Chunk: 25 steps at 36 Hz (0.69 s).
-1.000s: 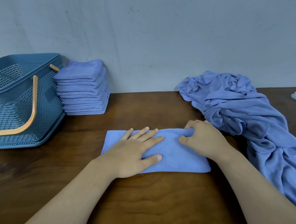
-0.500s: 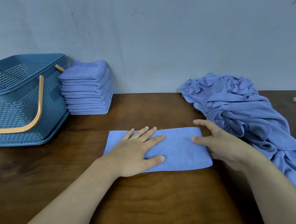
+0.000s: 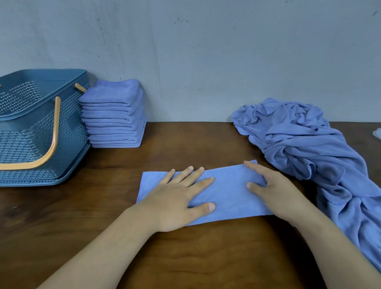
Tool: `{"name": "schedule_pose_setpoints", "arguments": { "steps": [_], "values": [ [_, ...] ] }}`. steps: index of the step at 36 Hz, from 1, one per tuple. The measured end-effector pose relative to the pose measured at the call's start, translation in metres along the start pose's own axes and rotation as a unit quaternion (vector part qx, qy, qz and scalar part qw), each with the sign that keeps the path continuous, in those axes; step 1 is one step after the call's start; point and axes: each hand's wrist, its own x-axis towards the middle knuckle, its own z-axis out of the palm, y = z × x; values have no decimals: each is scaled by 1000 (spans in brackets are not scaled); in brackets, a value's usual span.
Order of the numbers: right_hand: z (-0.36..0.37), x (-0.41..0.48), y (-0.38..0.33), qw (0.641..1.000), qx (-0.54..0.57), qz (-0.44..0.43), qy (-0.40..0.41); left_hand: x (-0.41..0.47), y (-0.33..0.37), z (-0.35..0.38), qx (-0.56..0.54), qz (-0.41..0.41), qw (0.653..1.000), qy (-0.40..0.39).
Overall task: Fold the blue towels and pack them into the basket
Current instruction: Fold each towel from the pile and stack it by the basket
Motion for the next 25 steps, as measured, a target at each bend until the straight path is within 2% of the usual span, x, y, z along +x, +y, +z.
{"name": "schedule_pose_setpoints", "arguments": {
  "steps": [10, 13, 16, 19, 22, 25],
  "values": [
    [-20, 3, 13, 997, -61, 37, 6, -17, -21, -7, 7, -42, 999, -20],
    [-19, 1, 9, 999, -23, 24, 9, -21, -29, -10, 4, -60, 998, -25],
    [-20, -3, 1, 998, 60, 15, 5, -20, -30, -10, -2, -59, 998, -22],
    [-22, -6, -10, 995, 95, 16, -10, -20, -30, -9, -5, -56, 998, -13],
    [-23, -6, -27, 999, 48, 7, -18, -21, -30, -6, -10, -52, 999, 6],
    [-20, -6, -50, 999, 23, -14, -23, -22, -29, -2, -71, -53, 995, 54]
  ]
}}
